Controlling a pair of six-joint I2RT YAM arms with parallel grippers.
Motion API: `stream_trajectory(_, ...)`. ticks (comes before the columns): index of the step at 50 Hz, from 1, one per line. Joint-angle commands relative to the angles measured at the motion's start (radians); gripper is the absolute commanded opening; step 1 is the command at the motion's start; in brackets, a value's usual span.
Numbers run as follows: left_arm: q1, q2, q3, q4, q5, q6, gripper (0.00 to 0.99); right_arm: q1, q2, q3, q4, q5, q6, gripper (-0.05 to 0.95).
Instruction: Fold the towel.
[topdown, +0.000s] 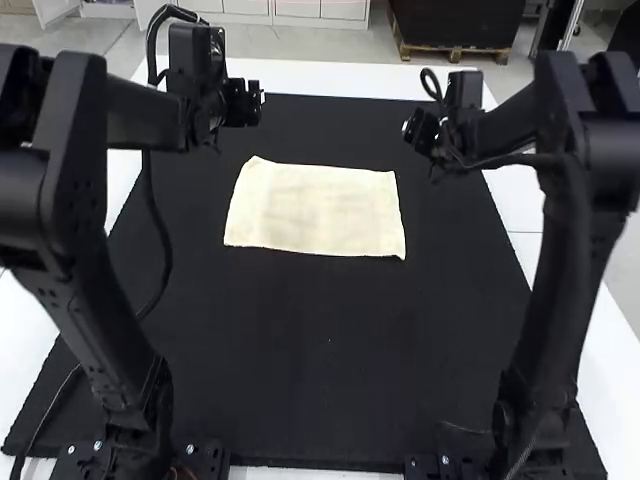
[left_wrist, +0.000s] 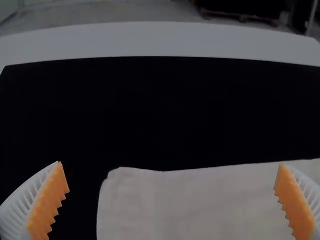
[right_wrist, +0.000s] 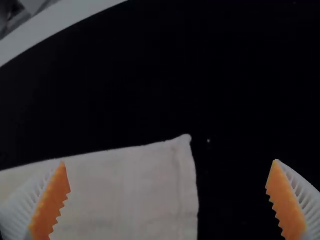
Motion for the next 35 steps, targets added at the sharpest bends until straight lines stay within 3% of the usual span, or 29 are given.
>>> stream_trajectory(1,0.000,0.034,0.072,0.010,0.028,-0.010,0.972,0.012,0.060,0.083,0.006,-0.029,0.025,0.91)
stream_trajectory(16,-0.002,0.218,0.217,-0.021,0.055,-0.034,0.972,0.025,0.197,0.250,-0.057,-0.029,0.033,0.91)
stream_trajectory(35,-0.003,0.318,0.296,-0.019,0.055,-0.045,0.972,0.031,0.333,0.382,-0.108,-0.049,0.050,0.91)
